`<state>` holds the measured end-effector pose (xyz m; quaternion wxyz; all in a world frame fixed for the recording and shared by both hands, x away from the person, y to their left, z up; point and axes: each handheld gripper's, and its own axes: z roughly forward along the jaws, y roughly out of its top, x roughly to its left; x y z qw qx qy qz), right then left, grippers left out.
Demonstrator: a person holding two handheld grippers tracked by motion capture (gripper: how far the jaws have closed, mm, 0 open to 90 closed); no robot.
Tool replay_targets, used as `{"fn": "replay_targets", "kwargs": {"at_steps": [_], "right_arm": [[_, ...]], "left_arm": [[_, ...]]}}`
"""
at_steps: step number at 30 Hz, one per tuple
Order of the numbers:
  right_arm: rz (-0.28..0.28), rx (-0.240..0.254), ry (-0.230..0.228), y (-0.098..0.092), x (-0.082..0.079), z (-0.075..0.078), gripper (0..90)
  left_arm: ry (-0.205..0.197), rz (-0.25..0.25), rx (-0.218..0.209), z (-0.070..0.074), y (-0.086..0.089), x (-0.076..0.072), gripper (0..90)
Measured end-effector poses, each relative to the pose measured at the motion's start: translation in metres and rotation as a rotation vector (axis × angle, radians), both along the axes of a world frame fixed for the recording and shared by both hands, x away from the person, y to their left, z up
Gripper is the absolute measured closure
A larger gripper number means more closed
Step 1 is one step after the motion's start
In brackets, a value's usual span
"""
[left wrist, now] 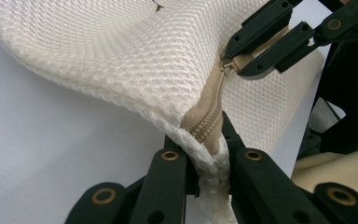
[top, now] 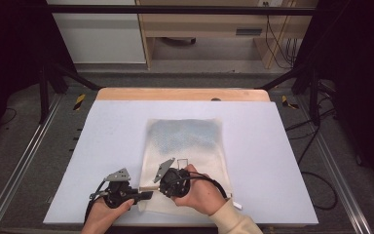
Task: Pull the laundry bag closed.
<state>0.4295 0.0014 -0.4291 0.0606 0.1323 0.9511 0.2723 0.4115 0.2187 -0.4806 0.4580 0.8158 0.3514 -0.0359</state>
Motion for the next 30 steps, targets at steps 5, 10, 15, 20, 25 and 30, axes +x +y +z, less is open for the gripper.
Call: {"fn": "replay_targets", "kwargs": {"at_steps": [5, 10, 15, 20, 25, 30], "right_arm": [[-0.018, 0.007, 0.000, -0.009, 0.000, 0.000, 82.3], [-0.042, 0.012, 0.004, -0.020, -0.001, 0.000, 82.3], [-0.069, 0.018, 0.013, -0.030, -0.002, -0.001, 82.3], [-0.079, 0.032, 0.009, -0.040, -0.004, -0.001, 82.2], [-0.097, 0.046, 0.006, -0.051, -0.006, 0.001, 82.2], [-0.112, 0.056, 0.007, -0.060, -0.006, 0.002, 82.2]], "left_arm": [[0.003, 0.006, -0.006, 0.001, 0.001, 0.000, 84.5], [0.005, 0.009, -0.003, 0.001, 0.002, 0.000, 84.4], [0.004, 0.009, 0.002, 0.001, 0.002, -0.001, 84.3], [0.000, 0.005, 0.007, 0.002, 0.001, -0.002, 84.1], [-0.001, 0.008, 0.008, 0.002, 0.002, -0.003, 84.1], [-0.001, 0.006, 0.010, 0.003, 0.002, -0.003, 84.0]]}}
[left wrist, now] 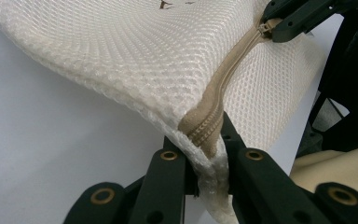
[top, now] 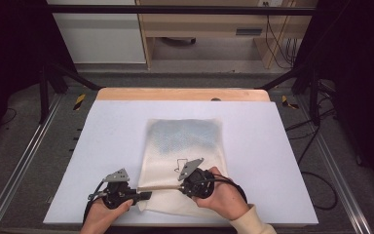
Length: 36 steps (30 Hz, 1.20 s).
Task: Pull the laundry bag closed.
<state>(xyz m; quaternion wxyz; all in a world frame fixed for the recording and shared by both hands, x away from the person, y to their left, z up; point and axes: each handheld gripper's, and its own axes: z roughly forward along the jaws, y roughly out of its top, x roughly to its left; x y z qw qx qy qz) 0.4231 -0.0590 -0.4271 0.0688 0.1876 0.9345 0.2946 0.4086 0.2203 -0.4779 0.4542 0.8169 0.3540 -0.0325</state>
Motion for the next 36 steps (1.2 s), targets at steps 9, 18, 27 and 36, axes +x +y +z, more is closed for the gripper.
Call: {"fn": "replay_targets", "kwargs": {"at_steps": [9, 18, 27, 36], "right_arm": [[-0.032, 0.013, 0.008, -0.011, -0.001, -0.001, 82.2], [-0.040, 0.017, 0.009, -0.018, -0.002, -0.001, 82.2], [-0.066, 0.025, 0.017, -0.028, -0.002, -0.004, 82.2], [-0.081, 0.028, 0.012, -0.034, -0.004, -0.003, 82.2]], "left_arm": [[-0.001, -0.003, 0.007, 0.000, -0.001, -0.001, 84.0], [-0.004, -0.014, 0.020, 0.000, -0.004, -0.003, 83.9], [-0.001, -0.016, 0.020, -0.001, -0.004, -0.004, 83.9], [-0.002, -0.019, 0.023, -0.001, -0.004, -0.004, 83.8]]}}
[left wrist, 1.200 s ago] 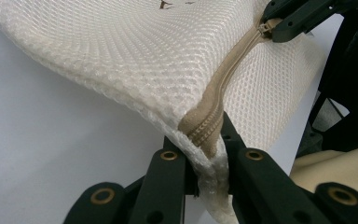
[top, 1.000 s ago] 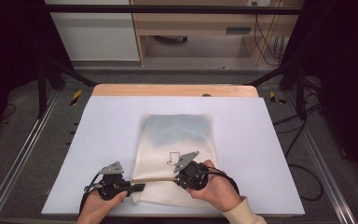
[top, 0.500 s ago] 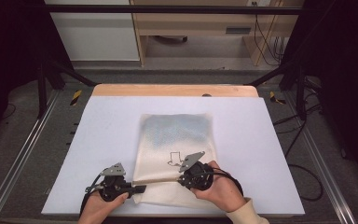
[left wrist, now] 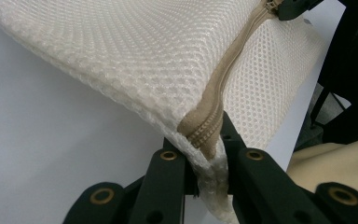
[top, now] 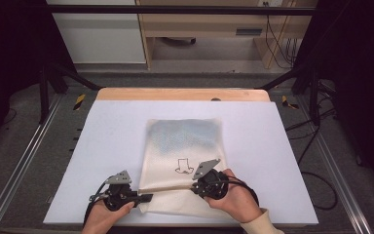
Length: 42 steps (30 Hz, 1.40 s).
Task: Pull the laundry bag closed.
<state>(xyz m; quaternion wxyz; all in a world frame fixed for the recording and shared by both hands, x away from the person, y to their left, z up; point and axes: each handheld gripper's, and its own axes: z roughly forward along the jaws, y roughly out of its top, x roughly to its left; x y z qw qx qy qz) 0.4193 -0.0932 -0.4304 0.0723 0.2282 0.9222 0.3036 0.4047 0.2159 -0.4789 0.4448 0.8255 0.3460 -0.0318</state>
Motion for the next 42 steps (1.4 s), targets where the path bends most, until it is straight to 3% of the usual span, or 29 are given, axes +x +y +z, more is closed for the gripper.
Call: {"fn": "replay_targets", "kwargs": {"at_steps": [42], "right_arm": [[-0.031, 0.011, 0.007, -0.018, -0.004, -0.001, 82.2]], "left_arm": [[0.004, -0.012, 0.002, 0.000, -0.002, -0.002, 83.8]]}}
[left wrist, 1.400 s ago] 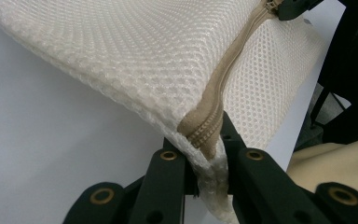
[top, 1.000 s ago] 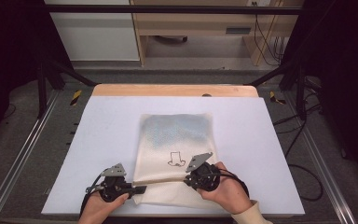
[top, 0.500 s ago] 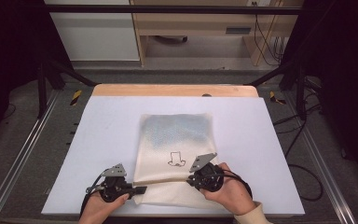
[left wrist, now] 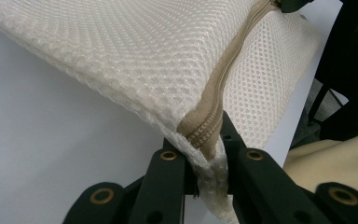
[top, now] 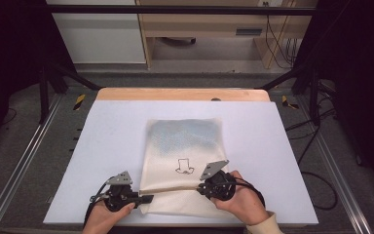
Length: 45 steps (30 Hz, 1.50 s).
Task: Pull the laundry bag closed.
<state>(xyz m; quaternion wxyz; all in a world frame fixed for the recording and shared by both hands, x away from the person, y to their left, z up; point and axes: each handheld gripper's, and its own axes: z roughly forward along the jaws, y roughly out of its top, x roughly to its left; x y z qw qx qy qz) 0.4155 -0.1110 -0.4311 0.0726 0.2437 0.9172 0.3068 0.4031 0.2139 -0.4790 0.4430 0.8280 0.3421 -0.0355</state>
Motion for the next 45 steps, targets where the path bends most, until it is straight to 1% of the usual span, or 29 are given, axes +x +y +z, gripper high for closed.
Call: {"fn": "replay_targets", "kwargs": {"at_steps": [4, 8, 9, 12, 14, 20, 21, 29, 35, 39, 40, 45], "right_arm": [[0.003, -0.001, -0.003, -0.002, 0.000, 0.001, 82.2], [-0.009, -0.004, -0.001, -0.004, -0.001, 0.001, 82.2], [-0.007, 0.003, -0.002, -0.005, -0.001, 0.001, 82.2], [-0.012, 0.004, 0.000, -0.006, -0.002, 0.000, 82.2], [-0.007, 0.001, 0.000, -0.008, -0.002, 0.001, 82.2], [-0.022, 0.011, 0.000, -0.013, -0.004, 0.001, 82.2], [-0.023, 0.000, 0.002, -0.014, -0.004, 0.001, 82.2], [-0.042, 0.009, 0.002, -0.022, -0.006, 0.000, 82.2], [-0.063, 0.000, -0.005, -0.032, -0.008, 0.000, 82.2], [-0.064, 0.014, -0.001, -0.034, -0.008, 0.000, 82.2], [-0.068, 0.008, 0.000, -0.034, -0.008, 0.000, 82.2], [-0.077, 0.014, 0.002, -0.039, -0.009, -0.001, 82.2]], "left_arm": [[-0.003, 0.000, 0.002, 0.000, 0.000, 0.000, 83.8], [-0.002, -0.001, 0.000, 0.000, 0.000, 0.000, 83.8], [-0.003, 0.000, 0.001, 0.000, 0.000, 0.000, 83.8], [-0.002, -0.001, 0.001, 0.000, 0.000, -0.001, 83.8], [-0.003, -0.001, 0.000, 0.001, 0.000, -0.001, 83.8], [-0.001, -0.002, 0.001, 0.000, -0.001, -0.001, 83.8], [-0.001, -0.002, 0.002, 0.000, -0.001, -0.001, 83.8], [-0.001, 0.003, 0.002, 0.000, 0.000, 0.000, 83.8], [-0.003, 0.004, 0.002, 0.000, 0.000, 0.000, 83.8], [-0.002, 0.004, 0.003, 0.000, 0.000, 0.000, 83.8], [-0.003, 0.004, 0.003, 0.000, 0.000, -0.001, 83.8], [-0.005, 0.003, 0.003, 0.001, 0.001, -0.001, 83.8]]}}
